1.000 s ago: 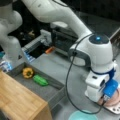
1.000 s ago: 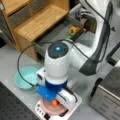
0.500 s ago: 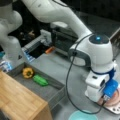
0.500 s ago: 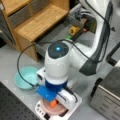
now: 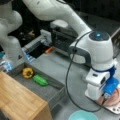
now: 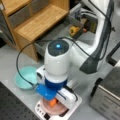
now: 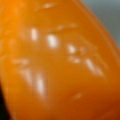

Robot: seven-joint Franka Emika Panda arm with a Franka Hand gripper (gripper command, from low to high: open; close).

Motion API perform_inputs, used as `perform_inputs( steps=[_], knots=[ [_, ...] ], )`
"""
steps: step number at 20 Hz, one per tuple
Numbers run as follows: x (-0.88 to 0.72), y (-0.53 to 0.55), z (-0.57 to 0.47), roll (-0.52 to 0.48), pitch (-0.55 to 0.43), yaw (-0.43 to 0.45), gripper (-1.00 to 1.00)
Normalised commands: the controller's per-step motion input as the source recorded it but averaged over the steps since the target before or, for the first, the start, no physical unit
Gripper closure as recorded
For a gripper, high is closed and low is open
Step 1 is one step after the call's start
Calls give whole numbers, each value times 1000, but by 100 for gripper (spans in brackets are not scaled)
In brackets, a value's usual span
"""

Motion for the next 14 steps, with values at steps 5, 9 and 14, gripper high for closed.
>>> perform_inputs(
  steps=[5,9,14],
  knots=[
    [145,81,215,-74,139,-10,100],
    [143,51,236,22,142,-21,100],
    [119,19,184,30,158,-25,100]
  ],
)
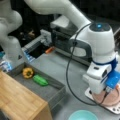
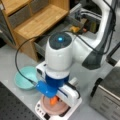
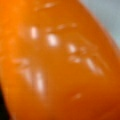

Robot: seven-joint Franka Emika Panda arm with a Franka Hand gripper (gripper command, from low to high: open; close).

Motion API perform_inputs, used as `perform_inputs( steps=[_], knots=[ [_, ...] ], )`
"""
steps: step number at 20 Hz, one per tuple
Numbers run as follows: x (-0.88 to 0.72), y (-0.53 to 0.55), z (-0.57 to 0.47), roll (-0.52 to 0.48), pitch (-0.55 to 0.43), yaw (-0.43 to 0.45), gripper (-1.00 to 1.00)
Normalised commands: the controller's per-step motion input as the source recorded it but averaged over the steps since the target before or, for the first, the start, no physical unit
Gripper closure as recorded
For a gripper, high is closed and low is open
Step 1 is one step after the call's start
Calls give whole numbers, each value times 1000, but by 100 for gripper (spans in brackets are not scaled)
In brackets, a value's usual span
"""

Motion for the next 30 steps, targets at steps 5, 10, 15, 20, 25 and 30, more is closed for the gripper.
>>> perform_inputs(
  steps=[5,10,15,20,25,30],
  knots=[
    [76,-3,190,65,147,-49,100],
    [-34,4,291,77,196,-65,100],
    [-84,-14,304,59,155,-54,100],
    [-151,-24,266,-12,206,-11,100],
    [-158,-26,217,-44,166,82,100],
    [-162,-63,116,-168,127,299,100]
  ],
)
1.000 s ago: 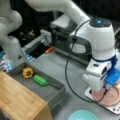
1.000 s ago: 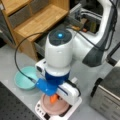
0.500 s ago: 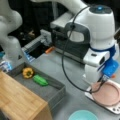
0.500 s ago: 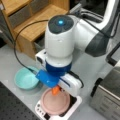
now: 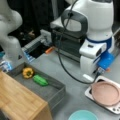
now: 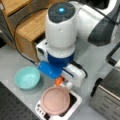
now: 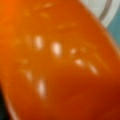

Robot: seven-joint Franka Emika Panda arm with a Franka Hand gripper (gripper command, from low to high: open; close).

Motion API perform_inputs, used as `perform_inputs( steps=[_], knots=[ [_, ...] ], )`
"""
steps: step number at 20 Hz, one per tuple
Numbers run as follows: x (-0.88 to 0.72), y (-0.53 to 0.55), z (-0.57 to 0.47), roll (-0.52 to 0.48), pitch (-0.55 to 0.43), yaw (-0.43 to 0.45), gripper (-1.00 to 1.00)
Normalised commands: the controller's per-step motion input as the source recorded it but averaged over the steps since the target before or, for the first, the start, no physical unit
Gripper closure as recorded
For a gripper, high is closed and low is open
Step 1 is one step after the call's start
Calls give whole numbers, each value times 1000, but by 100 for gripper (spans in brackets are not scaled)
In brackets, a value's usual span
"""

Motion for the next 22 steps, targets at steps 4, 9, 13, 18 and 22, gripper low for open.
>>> perform_inputs(
  steps=[4,9,13,18,22],
  knots=[
    [-212,-130,79,-207,17,489,100],
    [-280,-180,52,-134,-69,651,100],
    [-367,-157,-37,-53,-146,463,100],
    [-358,-109,-117,11,-170,485,100],
    [-287,-181,-29,61,-128,582,100]
  ],
)
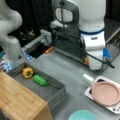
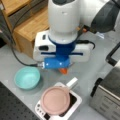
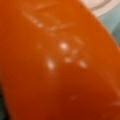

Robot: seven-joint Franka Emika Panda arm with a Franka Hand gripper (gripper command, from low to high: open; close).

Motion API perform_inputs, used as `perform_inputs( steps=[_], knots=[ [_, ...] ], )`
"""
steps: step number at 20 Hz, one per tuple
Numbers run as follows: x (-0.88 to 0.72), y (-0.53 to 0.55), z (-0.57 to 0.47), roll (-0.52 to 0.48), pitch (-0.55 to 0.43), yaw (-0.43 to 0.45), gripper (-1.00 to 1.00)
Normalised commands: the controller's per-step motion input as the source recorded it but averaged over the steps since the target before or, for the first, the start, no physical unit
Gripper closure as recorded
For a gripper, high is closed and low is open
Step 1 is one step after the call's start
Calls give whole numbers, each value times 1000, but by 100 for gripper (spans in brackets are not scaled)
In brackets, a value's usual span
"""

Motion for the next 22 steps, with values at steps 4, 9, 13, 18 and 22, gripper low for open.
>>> perform_inputs(
  steps=[4,9,13,18,22],
  knots=[
    [-320,-254,62,94,-51,502,100],
    [-351,-198,25,141,-14,377,100],
    [-362,-108,-54,170,-12,280,100],
    [-395,-104,-77,103,-88,231,100],
    [-425,-153,-69,36,-153,275,100]
  ],
)
